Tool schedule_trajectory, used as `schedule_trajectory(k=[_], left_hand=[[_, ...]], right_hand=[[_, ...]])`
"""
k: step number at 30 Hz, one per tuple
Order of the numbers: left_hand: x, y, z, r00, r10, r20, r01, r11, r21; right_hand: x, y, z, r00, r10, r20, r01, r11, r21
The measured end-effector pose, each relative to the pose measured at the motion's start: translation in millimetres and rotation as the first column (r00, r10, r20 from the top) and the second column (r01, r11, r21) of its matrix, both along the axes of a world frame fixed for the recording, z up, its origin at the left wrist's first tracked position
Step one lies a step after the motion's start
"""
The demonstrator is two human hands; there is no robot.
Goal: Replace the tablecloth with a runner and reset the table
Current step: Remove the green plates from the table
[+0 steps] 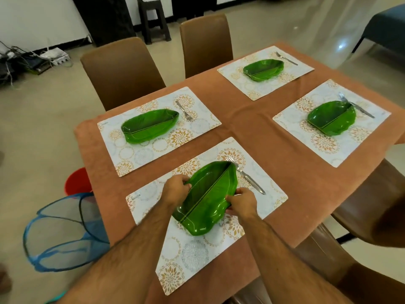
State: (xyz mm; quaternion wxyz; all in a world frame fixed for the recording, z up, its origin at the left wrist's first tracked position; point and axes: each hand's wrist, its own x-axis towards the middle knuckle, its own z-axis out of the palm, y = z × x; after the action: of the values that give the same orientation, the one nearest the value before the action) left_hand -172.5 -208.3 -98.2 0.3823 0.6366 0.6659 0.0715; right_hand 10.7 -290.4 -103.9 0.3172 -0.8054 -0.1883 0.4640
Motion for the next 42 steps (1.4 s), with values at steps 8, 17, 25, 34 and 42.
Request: schedule_trajectory(k=[8,17,25,34,42], left_hand=[[-30.6,15.5,50.7,0.969,0.177,0.174,-0.191,0.98,0.064],[-75.3,91.6,83.3,0.987,0.155,0.042,-0.161,0.96,0.228],[-102.0,183.0,69.2,0.991,0.135,-0.001,-0.13,0.954,0.271],[-115.2,265.7,27.7,0.991,0.114,-0.072,-0.084,0.941,0.327],[-118.7,321.4,-3.8,0.984,0.041,-0.172,0.023,0.935,0.355]], right_hand=[[-13.9,35.7,34.2,0.991,0.04,-0.127,-0.011,0.976,0.217],[-64.7,94.9,44.5,0.938,0.034,-0.344,0.084,0.943,0.323],[-106.2,170.2,22.7,0.916,0.032,-0.399,0.116,0.933,0.34],[-132.3,242.3,-10.5,0.908,-0.013,-0.418,0.142,0.95,0.278],[-147.0,291.0,-33.8,0.92,-0.075,-0.384,0.181,0.952,0.246]])
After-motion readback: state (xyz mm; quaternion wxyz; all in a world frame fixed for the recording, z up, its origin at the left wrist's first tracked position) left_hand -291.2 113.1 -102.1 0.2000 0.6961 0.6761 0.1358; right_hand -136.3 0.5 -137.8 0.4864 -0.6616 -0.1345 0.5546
